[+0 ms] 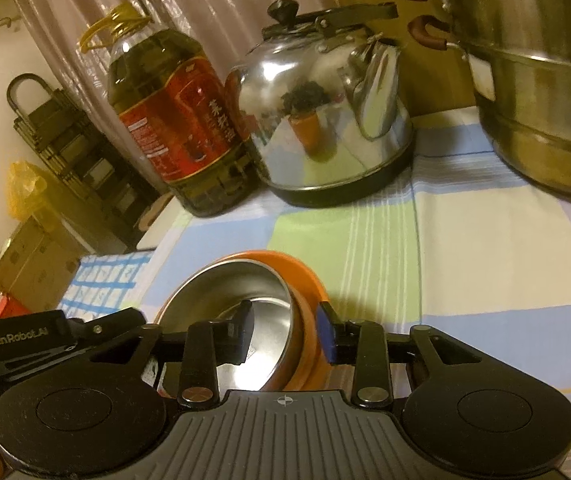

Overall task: Organize plates and bowls
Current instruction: 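Lower the steel cup into the cream bowls inside the orange bowl, then close both tools on the rim of the orange bowl stack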

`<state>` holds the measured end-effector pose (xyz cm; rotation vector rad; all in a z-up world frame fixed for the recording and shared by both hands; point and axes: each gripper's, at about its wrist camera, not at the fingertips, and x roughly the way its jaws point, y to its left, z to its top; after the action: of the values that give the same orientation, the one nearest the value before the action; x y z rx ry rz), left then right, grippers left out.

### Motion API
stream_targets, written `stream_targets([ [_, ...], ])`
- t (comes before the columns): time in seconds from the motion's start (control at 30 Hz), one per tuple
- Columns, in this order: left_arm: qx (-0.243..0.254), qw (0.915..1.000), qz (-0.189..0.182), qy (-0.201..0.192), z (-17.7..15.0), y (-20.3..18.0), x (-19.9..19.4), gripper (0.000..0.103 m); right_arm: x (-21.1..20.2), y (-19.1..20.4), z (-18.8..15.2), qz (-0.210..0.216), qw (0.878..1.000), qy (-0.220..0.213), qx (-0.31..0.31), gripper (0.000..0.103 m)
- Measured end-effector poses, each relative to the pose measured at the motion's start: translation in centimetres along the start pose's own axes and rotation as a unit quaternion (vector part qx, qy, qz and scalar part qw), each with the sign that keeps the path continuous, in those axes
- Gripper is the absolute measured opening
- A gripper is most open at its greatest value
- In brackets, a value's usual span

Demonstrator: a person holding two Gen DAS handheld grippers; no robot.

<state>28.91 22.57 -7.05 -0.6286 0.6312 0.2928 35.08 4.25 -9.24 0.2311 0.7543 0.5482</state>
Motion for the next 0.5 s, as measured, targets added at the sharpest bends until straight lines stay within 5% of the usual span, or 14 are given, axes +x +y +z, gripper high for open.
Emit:
stream_targets([
  [0.3, 0.010, 0.9999, 0.002, 0.004, -0.12, -0.01, 0.19, 0.010, -0.24, -0.79, 0.45, -0.009, 1.000, -0.005, 0.011, 0.035],
  [0.5, 0.054, 0.9978, 0.038, 0.007, -0.24, -0.57, 0.69, 0.020, 0.32, -0.65, 0.13, -0.031, 0.999, 0.017, -0.006, 0.036],
])
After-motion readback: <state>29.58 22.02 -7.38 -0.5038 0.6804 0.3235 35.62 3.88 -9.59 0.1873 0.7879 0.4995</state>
